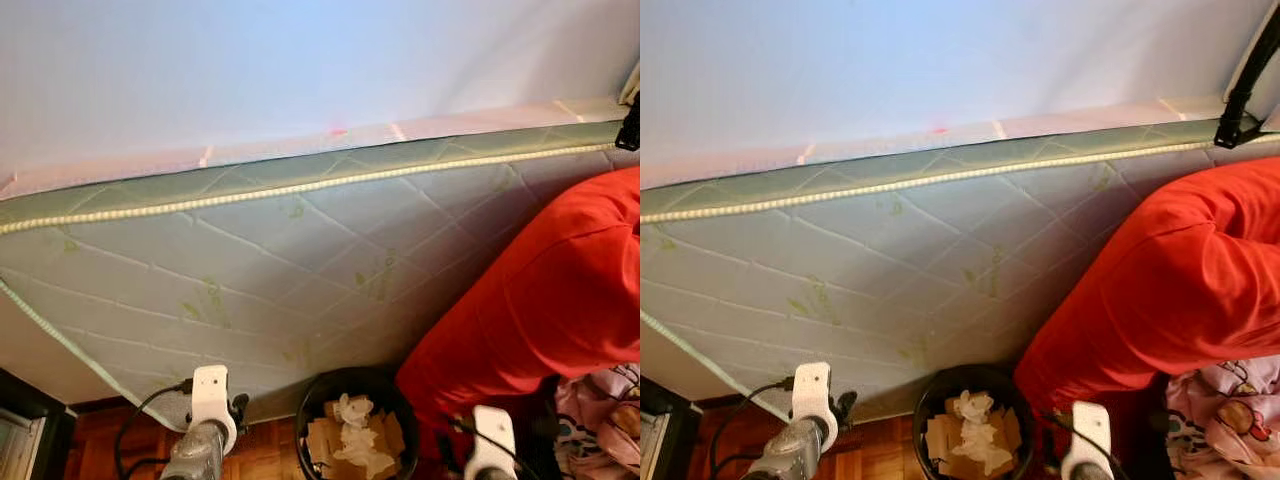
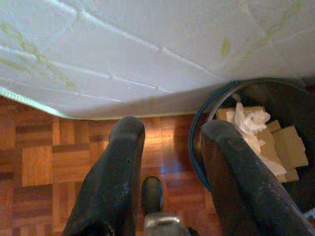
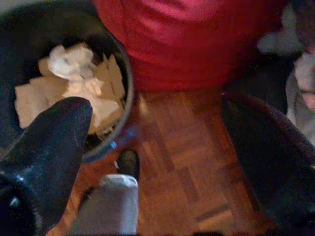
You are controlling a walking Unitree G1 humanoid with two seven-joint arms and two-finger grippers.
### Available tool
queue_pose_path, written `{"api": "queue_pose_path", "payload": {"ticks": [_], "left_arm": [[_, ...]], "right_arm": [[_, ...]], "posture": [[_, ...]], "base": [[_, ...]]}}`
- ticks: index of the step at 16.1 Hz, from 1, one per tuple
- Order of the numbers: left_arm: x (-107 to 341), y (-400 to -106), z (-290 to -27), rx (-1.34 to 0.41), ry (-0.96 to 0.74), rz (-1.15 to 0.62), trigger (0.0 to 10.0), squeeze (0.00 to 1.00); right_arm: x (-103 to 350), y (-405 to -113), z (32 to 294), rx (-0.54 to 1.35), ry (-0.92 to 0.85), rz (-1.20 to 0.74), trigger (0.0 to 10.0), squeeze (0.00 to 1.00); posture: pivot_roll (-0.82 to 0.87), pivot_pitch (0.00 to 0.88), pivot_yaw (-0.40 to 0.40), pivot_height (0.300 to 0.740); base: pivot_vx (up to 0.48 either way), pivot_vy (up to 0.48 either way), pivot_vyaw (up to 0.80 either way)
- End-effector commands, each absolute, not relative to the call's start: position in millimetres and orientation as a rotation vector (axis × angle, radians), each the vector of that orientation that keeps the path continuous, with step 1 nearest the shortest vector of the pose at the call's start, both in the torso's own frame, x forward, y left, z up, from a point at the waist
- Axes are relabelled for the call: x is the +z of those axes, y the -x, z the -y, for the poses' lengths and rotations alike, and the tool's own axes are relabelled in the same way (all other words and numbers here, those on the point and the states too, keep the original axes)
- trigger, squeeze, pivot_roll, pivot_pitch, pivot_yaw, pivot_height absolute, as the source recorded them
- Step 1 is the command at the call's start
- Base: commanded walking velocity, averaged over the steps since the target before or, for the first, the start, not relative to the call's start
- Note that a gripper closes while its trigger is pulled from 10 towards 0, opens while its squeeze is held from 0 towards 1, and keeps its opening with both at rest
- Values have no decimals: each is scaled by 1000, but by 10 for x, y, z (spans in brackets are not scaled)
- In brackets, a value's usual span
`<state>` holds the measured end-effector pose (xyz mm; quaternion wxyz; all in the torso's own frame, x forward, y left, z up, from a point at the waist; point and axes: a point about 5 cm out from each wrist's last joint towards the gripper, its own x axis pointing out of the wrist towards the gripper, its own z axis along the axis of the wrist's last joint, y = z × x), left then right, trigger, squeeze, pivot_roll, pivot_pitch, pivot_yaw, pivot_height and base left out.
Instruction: Clean up the room
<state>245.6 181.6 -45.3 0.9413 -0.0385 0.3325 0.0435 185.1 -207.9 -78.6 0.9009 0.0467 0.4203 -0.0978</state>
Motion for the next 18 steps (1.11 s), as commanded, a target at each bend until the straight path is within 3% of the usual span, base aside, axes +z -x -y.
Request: {"api": "queue_pose_path", "payload": {"ticks": [1, 9, 15, 18], "left_arm": [[-527, -2354, -1810, 100, 90, -713, 10000, 0], [-799, -1804, -2010, 149, 101, -825, 10000, 0], [-809, -1786, -2002, 138, 96, -833, 10000, 0], [-811, -1787, -1999, 137, 97, -838, 10000, 0]], "right_arm": [[-815, -1787, 2105, -215, -97, -896, 10000, 0], [-852, -1766, 1960, -173, -130, -918, 10000, 0], [-898, -1694, 1883, -159, -143, -952, 10000, 0], [-911, -1668, 1875, -148, -141, -966, 10000, 0]], "posture": [[54, 48, 7, 740], [64, 25, -1, 740], [62, 9, 3, 740], [63, 0, 2, 740]], "base": [[0, 0, 0], [0, 0, 0], [0, 0, 0], [0, 0, -758]]}}
